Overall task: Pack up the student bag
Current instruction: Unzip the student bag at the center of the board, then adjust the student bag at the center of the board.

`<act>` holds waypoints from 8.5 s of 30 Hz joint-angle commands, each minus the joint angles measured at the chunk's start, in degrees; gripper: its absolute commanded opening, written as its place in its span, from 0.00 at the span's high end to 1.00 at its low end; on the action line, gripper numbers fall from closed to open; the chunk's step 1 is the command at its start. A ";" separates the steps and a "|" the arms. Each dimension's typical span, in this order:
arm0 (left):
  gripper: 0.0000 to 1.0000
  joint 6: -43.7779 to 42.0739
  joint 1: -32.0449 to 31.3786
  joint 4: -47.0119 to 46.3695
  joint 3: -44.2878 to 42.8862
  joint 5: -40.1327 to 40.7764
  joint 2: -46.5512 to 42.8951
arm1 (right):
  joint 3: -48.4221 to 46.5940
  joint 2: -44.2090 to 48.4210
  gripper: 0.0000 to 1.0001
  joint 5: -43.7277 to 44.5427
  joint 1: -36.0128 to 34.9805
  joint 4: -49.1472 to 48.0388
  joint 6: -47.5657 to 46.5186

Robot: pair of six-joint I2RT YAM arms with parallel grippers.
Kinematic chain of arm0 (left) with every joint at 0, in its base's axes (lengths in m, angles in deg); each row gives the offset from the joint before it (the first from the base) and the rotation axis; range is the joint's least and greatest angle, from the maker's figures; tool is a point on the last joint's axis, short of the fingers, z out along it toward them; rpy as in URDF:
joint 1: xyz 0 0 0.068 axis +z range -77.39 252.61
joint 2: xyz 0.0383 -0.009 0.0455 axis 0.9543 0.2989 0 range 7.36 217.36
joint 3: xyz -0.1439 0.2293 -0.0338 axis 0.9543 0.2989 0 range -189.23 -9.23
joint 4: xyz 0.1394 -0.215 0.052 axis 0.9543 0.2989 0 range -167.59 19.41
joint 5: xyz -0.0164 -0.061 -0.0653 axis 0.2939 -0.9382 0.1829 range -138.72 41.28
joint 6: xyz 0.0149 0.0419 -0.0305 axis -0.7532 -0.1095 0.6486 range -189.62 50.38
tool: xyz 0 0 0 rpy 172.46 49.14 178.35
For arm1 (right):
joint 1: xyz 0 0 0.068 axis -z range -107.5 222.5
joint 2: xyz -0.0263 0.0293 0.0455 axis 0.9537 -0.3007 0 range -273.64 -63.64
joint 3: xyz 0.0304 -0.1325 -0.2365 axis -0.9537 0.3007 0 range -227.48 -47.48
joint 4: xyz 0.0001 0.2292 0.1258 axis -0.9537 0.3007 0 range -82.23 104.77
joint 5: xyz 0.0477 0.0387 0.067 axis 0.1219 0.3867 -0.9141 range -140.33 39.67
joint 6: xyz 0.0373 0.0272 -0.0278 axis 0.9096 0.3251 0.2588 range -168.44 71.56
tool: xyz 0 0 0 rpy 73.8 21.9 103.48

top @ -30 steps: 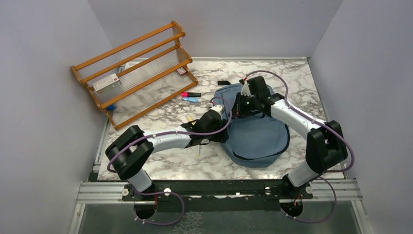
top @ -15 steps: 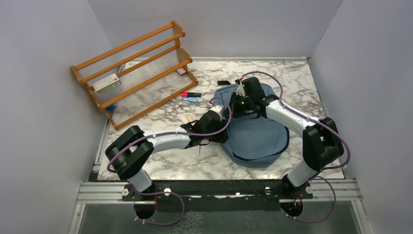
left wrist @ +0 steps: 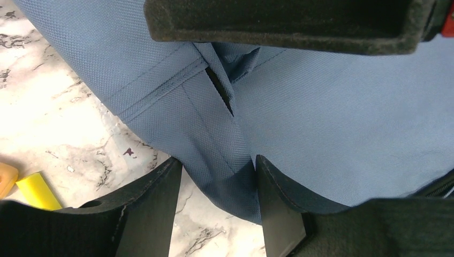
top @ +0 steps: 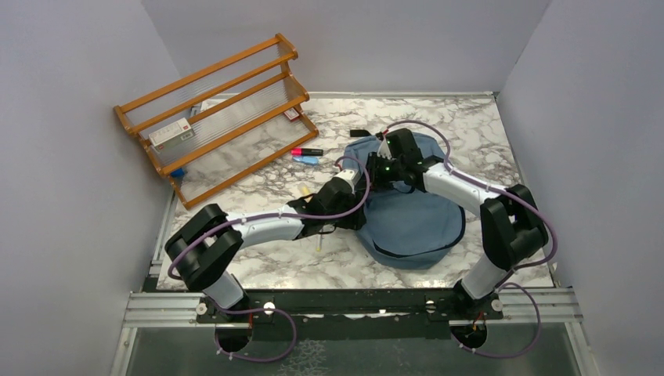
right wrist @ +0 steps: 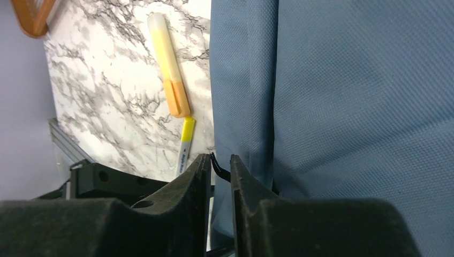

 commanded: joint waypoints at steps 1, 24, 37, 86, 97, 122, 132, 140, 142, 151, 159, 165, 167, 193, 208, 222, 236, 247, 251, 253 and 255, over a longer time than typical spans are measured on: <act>0.46 -0.82 0.00 0.37 0.89 1.16 -4.63 | -3.62 3.29 0.72 5.45 -0.95 4.23 -2.96; 0.30 -4.05 8.57 14.74 1.21 10.79 -22.18 | 10.41 27.30 0.47 28.45 -0.91 11.66 -7.02; 0.24 -1.63 13.33 14.67 5.06 7.79 -25.18 | 9.00 26.14 0.56 31.81 -0.91 6.34 -4.85; 0.19 -5.66 17.49 12.07 3.66 1.00 -20.29 | 21.67 26.75 0.69 44.02 -12.30 23.33 11.88; 0.09 -10.24 18.11 10.51 -8.80 -5.97 -10.76 | 16.65 24.28 0.68 33.61 12.00 15.88 -2.00; 0.39 -20.86 20.74 18.09 -62.80 -28.74 41.33 | 27.93 40.36 0.53 4.26 12.05 22.04 4.71; 0.89 -21.43 20.74 17.73 -51.99 -27.37 32.89 | 31.03 38.91 0.54 23.66 12.05 16.72 10.99; 0.94 -18.15 20.74 11.41 -33.73 -26.39 20.03 | 27.61 32.27 0.58 32.65 12.14 12.39 9.23; 0.94 -16.82 20.74 9.59 -29.45 -26.88 16.97 | 25.94 30.12 0.58 33.31 12.21 11.14 7.65; 0.94 -10.02 17.89 3.41 -15.44 -26.73 6.41 | 17.61 25.03 0.58 37.42 13.46 11.82 0.65; 0.78 -5.19 15.47 -3.09 -6.98 -24.95 1.83 | 10.04 28.82 0.58 34.05 13.82 20.92 -3.39; 0.68 -7.13 15.47 0.22 -9.83 -22.26 0.90 | 7.78 31.07 0.58 15.27 13.81 18.97 -8.06; 0.63 -7.87 15.56 1.56 -11.28 -21.06 0.89 | 7.98 30.54 0.57 10.88 13.81 16.91 -9.21; 0.01 -6.89 16.79 4.63 -9.47 -4.11 -12.93 | 1.11 9.24 0.40 18.18 13.90 11.00 -11.35; 0.01 -6.96 16.88 4.70 -6.42 -6.13 -15.89 | -6.43 0.80 0.40 19.23 14.08 8.73 -13.17; 0.01 -6.55 16.88 5.74 -4.68 -7.00 -17.01 | -13.18 -5.12 0.39 25.97 14.16 10.94 -17.48; 0.01 -6.21 16.88 5.66 -4.40 -8.56 -15.57 | -12.92 -6.98 0.40 9.82 14.16 9.29 -19.94; 0.01 -6.11 16.88 5.75 -3.71 -9.51 -15.32 | -6.57 -3.03 0.43 4.23 15.09 9.75 -16.92; 0.01 -5.90 16.90 5.46 -3.48 -10.60 -14.55 | -1.74 0.06 0.44 -1.19 15.84 7.57 -16.25; 0.01 -5.86 16.92 5.61 -3.61 -11.15 -14.22 | 0.59 1.89 0.45 -4.38 16.35 6.12 -15.50; 0.01 -5.76 16.88 5.49 -3.58 -11.61 -14.01 | 2.28 3.20 0.47 -7.80 16.97 4.67 -14.85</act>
